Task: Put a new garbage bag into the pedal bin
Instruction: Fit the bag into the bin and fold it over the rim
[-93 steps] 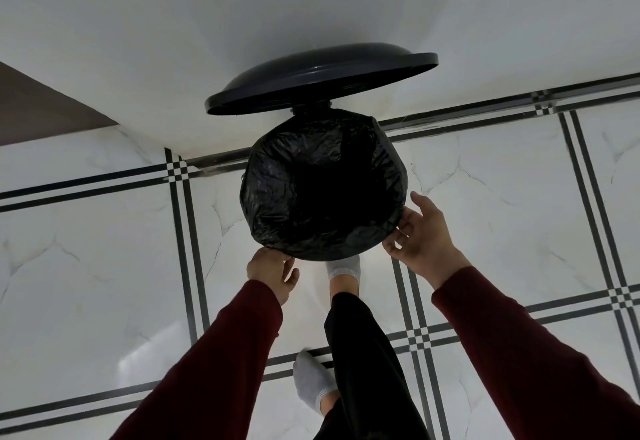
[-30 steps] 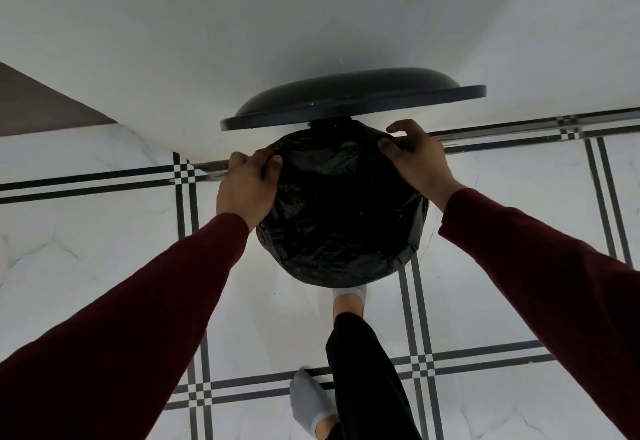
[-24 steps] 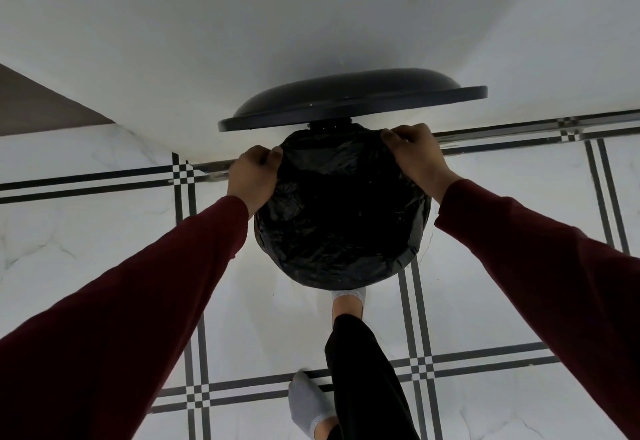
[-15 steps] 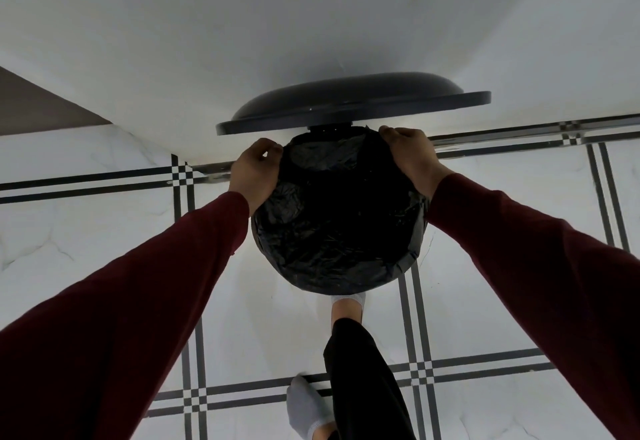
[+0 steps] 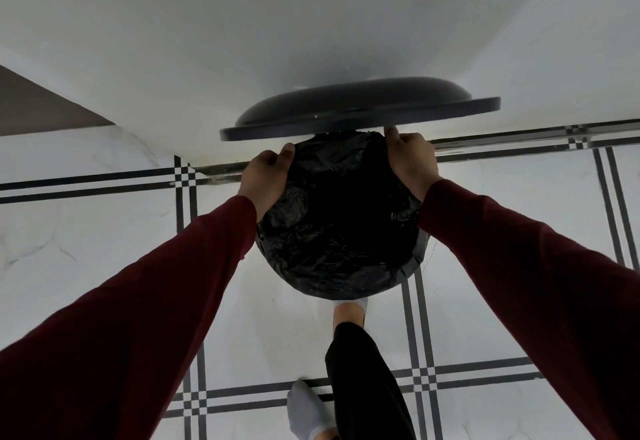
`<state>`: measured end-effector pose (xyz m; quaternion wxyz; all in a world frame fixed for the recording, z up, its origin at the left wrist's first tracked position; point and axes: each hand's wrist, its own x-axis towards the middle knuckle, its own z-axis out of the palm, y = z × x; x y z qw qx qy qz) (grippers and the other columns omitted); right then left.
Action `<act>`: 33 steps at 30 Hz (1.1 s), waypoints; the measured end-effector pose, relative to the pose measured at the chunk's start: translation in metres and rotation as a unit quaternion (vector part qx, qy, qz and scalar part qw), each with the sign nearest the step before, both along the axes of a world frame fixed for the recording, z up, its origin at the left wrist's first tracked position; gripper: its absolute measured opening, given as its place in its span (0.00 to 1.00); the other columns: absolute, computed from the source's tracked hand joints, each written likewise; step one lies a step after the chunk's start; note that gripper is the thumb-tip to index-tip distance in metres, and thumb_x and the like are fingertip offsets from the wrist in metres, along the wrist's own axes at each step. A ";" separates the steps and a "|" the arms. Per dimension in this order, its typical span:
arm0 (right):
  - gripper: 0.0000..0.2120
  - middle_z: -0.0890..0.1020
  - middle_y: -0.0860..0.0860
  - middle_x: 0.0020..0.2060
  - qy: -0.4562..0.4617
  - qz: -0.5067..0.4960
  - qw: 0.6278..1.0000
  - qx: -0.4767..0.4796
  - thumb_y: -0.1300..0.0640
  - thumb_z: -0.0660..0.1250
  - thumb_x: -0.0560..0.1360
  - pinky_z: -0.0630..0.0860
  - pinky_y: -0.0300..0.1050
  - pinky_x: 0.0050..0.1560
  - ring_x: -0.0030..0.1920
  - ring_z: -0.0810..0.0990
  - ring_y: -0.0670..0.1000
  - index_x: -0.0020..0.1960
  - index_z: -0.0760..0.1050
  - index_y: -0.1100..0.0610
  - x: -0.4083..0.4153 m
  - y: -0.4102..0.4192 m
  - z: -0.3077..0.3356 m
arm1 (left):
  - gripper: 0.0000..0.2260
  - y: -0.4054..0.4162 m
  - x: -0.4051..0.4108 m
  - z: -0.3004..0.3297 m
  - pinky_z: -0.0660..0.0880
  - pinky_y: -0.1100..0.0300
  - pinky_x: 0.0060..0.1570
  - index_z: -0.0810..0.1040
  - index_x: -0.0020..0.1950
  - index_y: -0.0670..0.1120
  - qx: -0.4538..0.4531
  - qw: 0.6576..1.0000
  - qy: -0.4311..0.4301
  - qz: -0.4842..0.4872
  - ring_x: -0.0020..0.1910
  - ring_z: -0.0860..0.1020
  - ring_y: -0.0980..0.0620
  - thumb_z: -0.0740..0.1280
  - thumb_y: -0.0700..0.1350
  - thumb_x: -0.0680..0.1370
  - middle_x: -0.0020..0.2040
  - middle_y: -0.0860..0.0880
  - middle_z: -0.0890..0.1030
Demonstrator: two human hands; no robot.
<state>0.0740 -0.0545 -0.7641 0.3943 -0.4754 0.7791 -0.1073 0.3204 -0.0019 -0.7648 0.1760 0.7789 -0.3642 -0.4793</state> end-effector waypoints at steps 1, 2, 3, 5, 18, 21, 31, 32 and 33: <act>0.29 0.79 0.54 0.35 0.002 -0.005 1.000 0.007 0.37 0.53 0.81 0.68 0.48 0.43 0.39 0.77 0.57 0.30 0.70 0.55 0.001 -0.001 0.000 | 0.23 0.001 0.000 0.001 0.72 0.55 0.44 0.75 0.44 0.47 -0.006 1.000 -0.001 0.003 0.43 0.77 0.51 0.61 0.66 0.81 0.41 0.50 0.78; 0.29 0.81 0.56 0.38 0.005 -0.009 1.000 0.013 0.37 0.52 0.81 0.69 0.48 0.46 0.43 0.78 0.59 0.31 0.71 0.55 0.001 -0.002 0.000 | 0.22 0.001 0.001 -0.001 0.71 0.56 0.43 0.74 0.43 0.47 -0.014 1.000 0.001 0.007 0.41 0.76 0.52 0.62 0.66 0.80 0.40 0.50 0.77; 0.29 0.82 0.56 0.40 0.006 -0.011 1.000 0.020 0.36 0.52 0.81 0.69 0.48 0.47 0.46 0.78 0.59 0.32 0.73 0.55 0.002 -0.004 -0.001 | 0.22 0.002 0.001 -0.001 0.72 0.56 0.42 0.73 0.42 0.47 -0.017 1.000 0.009 0.013 0.41 0.76 0.51 0.63 0.66 0.80 0.39 0.50 0.77; 0.30 0.79 0.54 0.37 -0.001 -0.009 1.000 0.029 0.36 0.52 0.82 0.66 0.45 0.49 0.48 0.77 0.58 0.37 0.77 0.57 0.001 -0.005 0.002 | 0.24 0.004 0.004 0.000 0.76 0.53 0.46 0.75 0.42 0.47 -0.005 1.000 0.019 0.025 0.43 0.79 0.49 0.63 0.68 0.78 0.40 0.49 0.79; 0.21 0.84 0.49 0.46 -0.081 -0.086 0.993 -0.025 0.38 0.62 0.80 0.78 0.48 0.57 0.51 0.82 0.51 0.50 0.82 0.54 -0.022 0.030 0.006 | 0.24 0.033 0.002 0.012 0.78 0.47 0.61 0.81 0.53 0.46 0.017 0.992 0.033 0.124 0.54 0.82 0.44 0.61 0.66 0.79 0.53 0.47 0.84; 0.22 0.79 0.48 0.36 -0.100 -0.121 0.987 -0.011 0.39 0.61 0.79 0.74 0.46 0.48 0.43 0.79 0.50 0.39 0.77 0.56 -0.019 0.027 0.001 | 0.25 0.036 0.000 0.013 0.78 0.46 0.62 0.81 0.54 0.48 0.017 0.990 0.051 0.129 0.54 0.82 0.47 0.61 0.68 0.79 0.53 0.50 0.84; 0.12 0.79 0.48 0.55 -0.021 -0.245 0.960 -0.136 0.49 0.61 0.77 0.75 0.46 0.59 0.54 0.79 0.49 0.54 0.79 0.53 -0.020 0.116 0.036 | 0.22 0.103 -0.033 0.043 0.69 0.48 0.61 0.75 0.67 0.48 0.057 0.921 -0.051 0.382 0.68 0.68 0.40 0.61 0.59 0.79 0.69 0.43 0.70; 0.12 0.78 0.48 0.55 -0.024 -0.283 0.951 -0.125 0.49 0.62 0.76 0.76 0.45 0.59 0.54 0.79 0.48 0.54 0.79 0.53 -0.016 0.131 0.037 | 0.23 0.114 -0.038 0.044 0.72 0.47 0.61 0.73 0.68 0.49 0.087 0.899 -0.004 0.428 0.65 0.71 0.40 0.61 0.60 0.78 0.68 0.43 0.72; 0.13 0.79 0.49 0.55 -0.037 -0.318 0.941 -0.107 0.48 0.63 0.75 0.76 0.46 0.59 0.54 0.79 0.48 0.55 0.79 0.54 -0.014 0.141 0.034 | 0.23 0.123 -0.044 0.044 0.74 0.46 0.59 0.73 0.68 0.49 0.109 0.876 0.060 0.467 0.62 0.75 0.42 0.60 0.60 0.78 0.66 0.44 0.74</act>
